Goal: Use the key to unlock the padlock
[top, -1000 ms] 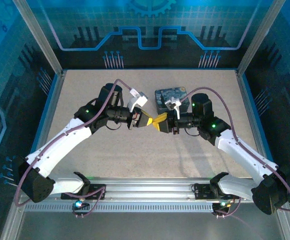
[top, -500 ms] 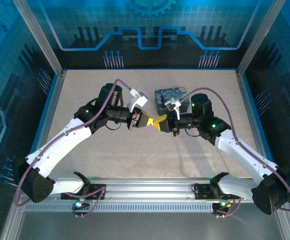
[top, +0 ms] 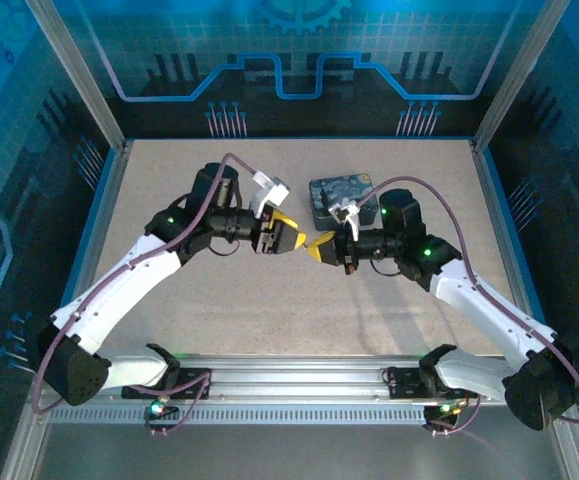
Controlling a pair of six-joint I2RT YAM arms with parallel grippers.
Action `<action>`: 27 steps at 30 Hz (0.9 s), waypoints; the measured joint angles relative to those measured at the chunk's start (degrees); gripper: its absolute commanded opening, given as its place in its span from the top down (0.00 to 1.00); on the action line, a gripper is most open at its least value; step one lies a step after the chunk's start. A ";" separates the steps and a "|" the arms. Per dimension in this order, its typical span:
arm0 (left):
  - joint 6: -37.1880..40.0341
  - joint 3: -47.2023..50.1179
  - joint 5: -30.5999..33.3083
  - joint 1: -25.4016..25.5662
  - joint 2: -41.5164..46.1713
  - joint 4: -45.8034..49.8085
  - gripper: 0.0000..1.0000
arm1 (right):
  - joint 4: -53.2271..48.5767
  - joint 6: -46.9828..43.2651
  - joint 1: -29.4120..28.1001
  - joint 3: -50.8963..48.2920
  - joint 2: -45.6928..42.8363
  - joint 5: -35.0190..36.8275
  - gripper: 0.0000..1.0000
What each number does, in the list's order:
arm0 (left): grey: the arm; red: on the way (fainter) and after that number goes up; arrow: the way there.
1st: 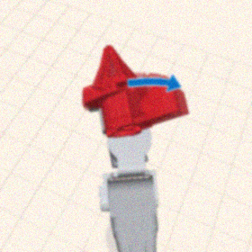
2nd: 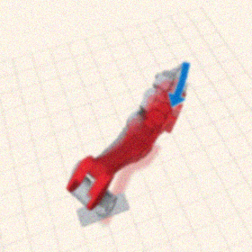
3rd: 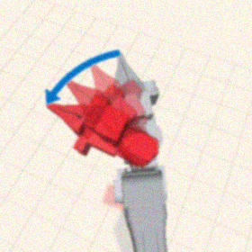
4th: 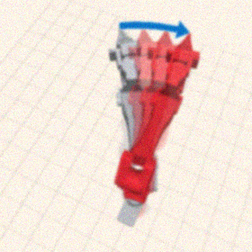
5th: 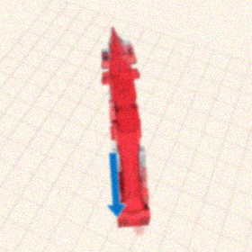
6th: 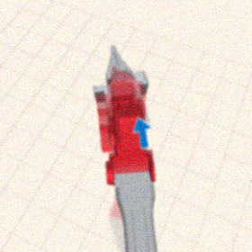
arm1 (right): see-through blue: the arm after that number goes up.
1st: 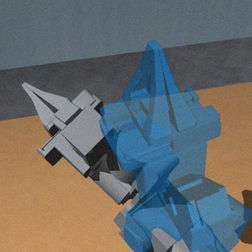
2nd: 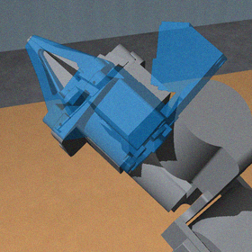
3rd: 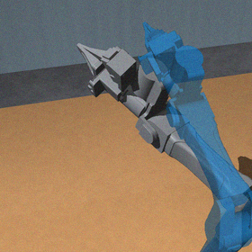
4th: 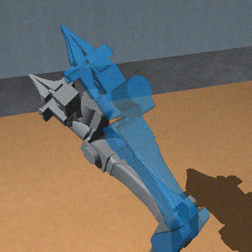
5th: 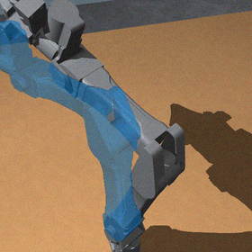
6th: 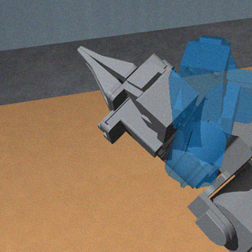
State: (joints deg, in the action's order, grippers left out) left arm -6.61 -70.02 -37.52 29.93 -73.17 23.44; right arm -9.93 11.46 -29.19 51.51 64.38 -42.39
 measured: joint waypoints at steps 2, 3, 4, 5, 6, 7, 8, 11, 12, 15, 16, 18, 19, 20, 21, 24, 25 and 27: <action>-1.64 0.07 2.23 -0.94 0.00 -1.29 0.16 | -2.25 0.02 0.20 0.00 -0.90 2.51 1.00; -2.40 0.11 3.74 -1.25 0.00 -1.81 0.15 | -3.50 0.04 0.42 -0.02 -1.64 4.09 1.00; -3.04 0.22 5.14 -1.38 0.00 -2.43 0.15 | -4.55 0.07 0.76 -0.07 -2.47 5.75 1.00; -3.91 0.44 6.84 -1.38 -0.07 -3.21 0.14 | -5.79 0.22 1.14 -0.07 -3.54 7.89 1.00; -4.52 0.48 8.13 -1.38 -0.37 -3.58 0.14 | -7.10 0.42 1.60 -0.09 -4.74 10.27 1.00; -5.31 0.52 9.11 -1.38 -1.05 -4.20 0.14 | -8.20 0.76 2.01 -0.09 -5.86 12.72 1.00; -5.99 0.52 9.97 -1.38 -2.01 -4.98 0.14 | -9.57 1.22 2.45 -0.09 -7.13 15.76 1.00; -8.46 0.50 11.76 -1.27 -6.91 -7.56 0.14 | -14.71 3.34 3.37 -0.07 -10.64 26.49 1.00; -8.90 0.42 12.35 -1.18 -8.87 -8.13 0.14 | -16.76 4.15 3.56 -0.07 -11.63 30.40 1.00; -9.86 -1.84 14.23 0.02 -16.04 -8.07 0.14 | -21.68 6.60 4.15 -0.07 -13.64 38.62 1.00; -9.90 -3.37 14.78 0.55 -18.25 -7.61 0.14 | -22.93 7.43 4.33 -0.09 -14.27 40.63 1.00; -9.84 -8.63 15.72 2.14 -24.06 -6.56 0.14 | -25.35 9.22 4.74 -0.13 -15.89 44.74 1.00; -9.84 -11.04 15.98 2.80 -26.38 -6.38 0.14 | -26.40 10.08 4.90 -0.13 -16.76 46.36 1.00; -9.84 -13.35 16.33 3.50 -28.48 -6.34 0.14 | -27.12 10.91 4.90 -0.28 -17.73 47.91 1.00; -9.81 -15.74 16.37 4.15 -30.49 -6.10 0.14 | -27.63 11.69 4.92 -0.83 -18.97 49.53 1.00; -9.79 -22.71 16.83 5.79 -36.04 -5.68 0.14 | -29.94 13.51 5.07 -2.38 -21.77 52.89 1.00; -9.77 -25.07 16.98 6.27 -38.01 -5.57 0.14 | -30.47 13.90 5.16 -2.69 -22.29 53.51 1.00; -9.57 -29.83 17.35 7.15 -42.05 -5.44 0.14 | -31.95 14.69 5.27 -3.15 -23.12 54.93 1.00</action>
State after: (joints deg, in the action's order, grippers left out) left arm -16.19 -99.85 -20.16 37.08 -115.22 18.00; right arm -41.89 26.15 -23.92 48.36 41.25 12.53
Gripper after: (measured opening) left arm 0.857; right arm 0.045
